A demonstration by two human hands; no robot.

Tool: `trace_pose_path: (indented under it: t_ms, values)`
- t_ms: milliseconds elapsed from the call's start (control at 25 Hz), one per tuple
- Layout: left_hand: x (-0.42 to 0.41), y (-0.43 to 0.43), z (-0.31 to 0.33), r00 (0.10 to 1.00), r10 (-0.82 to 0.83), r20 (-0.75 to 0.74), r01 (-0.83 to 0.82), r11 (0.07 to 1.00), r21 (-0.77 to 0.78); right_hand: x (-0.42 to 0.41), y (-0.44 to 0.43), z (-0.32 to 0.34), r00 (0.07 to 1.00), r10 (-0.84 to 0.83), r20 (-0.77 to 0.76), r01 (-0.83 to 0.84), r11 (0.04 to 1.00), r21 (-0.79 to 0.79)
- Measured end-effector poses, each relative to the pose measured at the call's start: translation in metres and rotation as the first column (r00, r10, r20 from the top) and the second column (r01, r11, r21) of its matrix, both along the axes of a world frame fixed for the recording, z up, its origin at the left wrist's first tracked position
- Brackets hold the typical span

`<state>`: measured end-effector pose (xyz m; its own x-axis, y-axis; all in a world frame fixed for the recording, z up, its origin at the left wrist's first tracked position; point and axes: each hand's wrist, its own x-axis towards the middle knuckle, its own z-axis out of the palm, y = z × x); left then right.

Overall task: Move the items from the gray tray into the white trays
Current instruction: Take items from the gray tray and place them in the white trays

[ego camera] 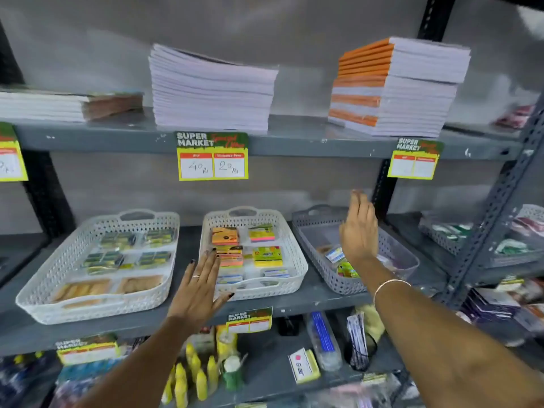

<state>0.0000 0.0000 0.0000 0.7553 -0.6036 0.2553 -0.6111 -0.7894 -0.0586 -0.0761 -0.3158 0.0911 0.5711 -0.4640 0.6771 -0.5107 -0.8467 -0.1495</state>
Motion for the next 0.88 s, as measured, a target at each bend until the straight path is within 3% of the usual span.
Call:
trace_pose_path:
  t_ms: [80,160,240,400,560,680,760,880]
  values:
    - [0.009,-0.003,-0.015,0.998,-0.045,0.039,0.045,0.999,-0.01,0.009,-0.011,-0.011,0.937,0.055,-0.344,-0.024,0.995,0.095]
    - [0.011,-0.003,-0.027,0.999,-0.048,0.016,0.049,0.998,-0.041,0.014,-0.029,-0.029,0.751,0.125,-0.648,-0.026,0.987,0.16]
    - [0.015,-0.005,-0.033,0.999,-0.018,0.027,0.019,1.0,-0.009,0.022,-0.042,-0.046,0.625,0.156,-0.765,-0.039,0.985,0.169]
    - [0.009,-0.009,-0.035,0.999,0.051,0.012,-0.051,0.998,0.042,0.036,-0.061,-0.065,0.572,0.118,-0.812,-0.099,0.992,0.074]
    - [0.011,-0.009,-0.032,0.998,0.061,-0.005,-0.06,0.996,0.06,0.047,-0.072,-0.072,0.616,0.082,-0.783,-0.177,0.983,-0.036]
    - [0.011,-0.006,-0.03,1.0,0.021,0.005,-0.022,0.996,0.085,0.051,-0.076,-0.076,0.623,0.086,-0.777,-0.174,0.984,-0.03]
    - [0.011,-0.006,-0.03,1.0,0.007,0.022,-0.009,0.997,0.077,0.055,-0.073,-0.068,0.678,0.088,-0.73,-0.12,0.993,0.007]
    - [0.012,-0.006,-0.031,1.0,-0.008,-0.006,0.008,0.998,0.06,0.071,-0.052,-0.045,0.842,0.125,-0.524,-0.05,0.987,0.155]
